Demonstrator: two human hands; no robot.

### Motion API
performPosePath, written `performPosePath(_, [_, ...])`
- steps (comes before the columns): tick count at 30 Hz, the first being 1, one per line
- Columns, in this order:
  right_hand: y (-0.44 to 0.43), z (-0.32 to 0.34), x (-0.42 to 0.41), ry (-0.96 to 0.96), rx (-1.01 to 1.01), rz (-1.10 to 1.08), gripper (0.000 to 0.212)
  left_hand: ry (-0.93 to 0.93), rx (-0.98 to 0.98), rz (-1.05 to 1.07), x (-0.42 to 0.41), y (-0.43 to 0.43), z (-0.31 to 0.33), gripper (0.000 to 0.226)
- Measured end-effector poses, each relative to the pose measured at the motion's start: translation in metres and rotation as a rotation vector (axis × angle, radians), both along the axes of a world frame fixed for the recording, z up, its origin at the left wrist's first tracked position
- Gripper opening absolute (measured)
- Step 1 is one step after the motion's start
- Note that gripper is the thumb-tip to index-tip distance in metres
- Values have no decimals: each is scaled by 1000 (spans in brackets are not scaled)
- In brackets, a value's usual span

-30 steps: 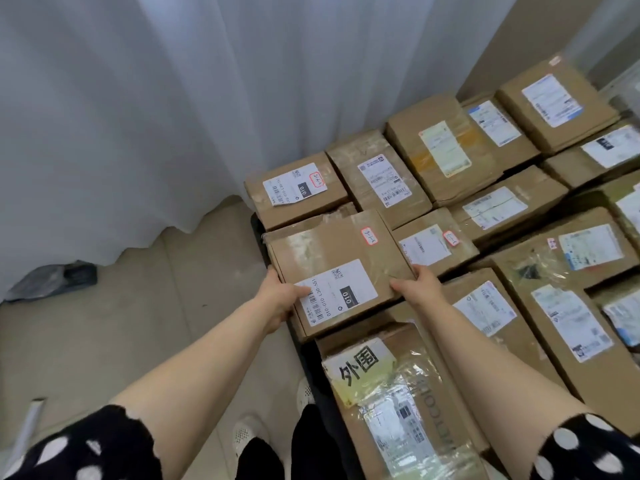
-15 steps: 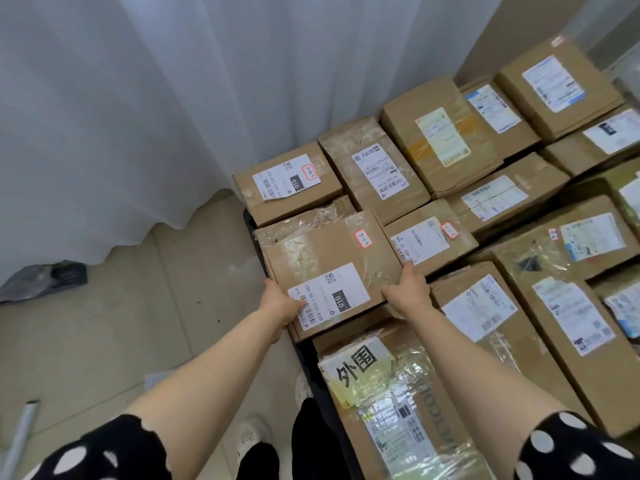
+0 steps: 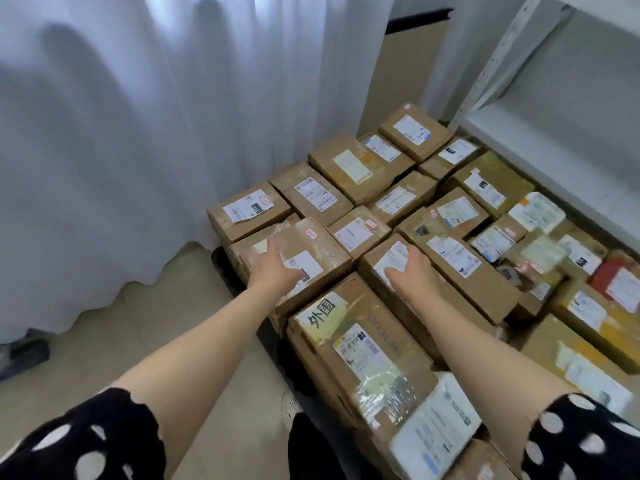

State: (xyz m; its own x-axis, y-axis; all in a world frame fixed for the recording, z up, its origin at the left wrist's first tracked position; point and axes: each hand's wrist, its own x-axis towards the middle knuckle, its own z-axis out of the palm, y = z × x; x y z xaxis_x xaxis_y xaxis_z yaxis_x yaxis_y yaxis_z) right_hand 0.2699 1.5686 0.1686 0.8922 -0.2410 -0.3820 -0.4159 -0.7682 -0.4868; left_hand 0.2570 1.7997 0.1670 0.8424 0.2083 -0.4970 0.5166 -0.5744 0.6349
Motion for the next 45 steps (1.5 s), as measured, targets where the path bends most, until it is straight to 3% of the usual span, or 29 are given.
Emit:
performPosePath(11, [-85, 86, -158, -52, -208, -164, 76, -176, 161, -462, -93, -84, 81, 83])
performPosePath(22, [-192, 123, -274, -81, -257, -335, 64, -278, 324, -802, -150, -229, 122, 78])
performPosePath(26, [-266, 135, -329, -111, -235, -434, 59, -344, 340, -895, -181, -317, 139, 79])
performPosePath(33, [-442, 150, -452, -142, -252, -530, 70, -503, 371, -1070, -278, -523, 166, 79])
performPosePath(39, [-603, 177, -569, -136, -373, -576, 76, -545, 274, -1262, -387, -725, 190, 82])
performPosePath(45, [-747, 211, -645, -178, -491, -701, 76, -691, 307, -1453, -465, -886, 227, 75])
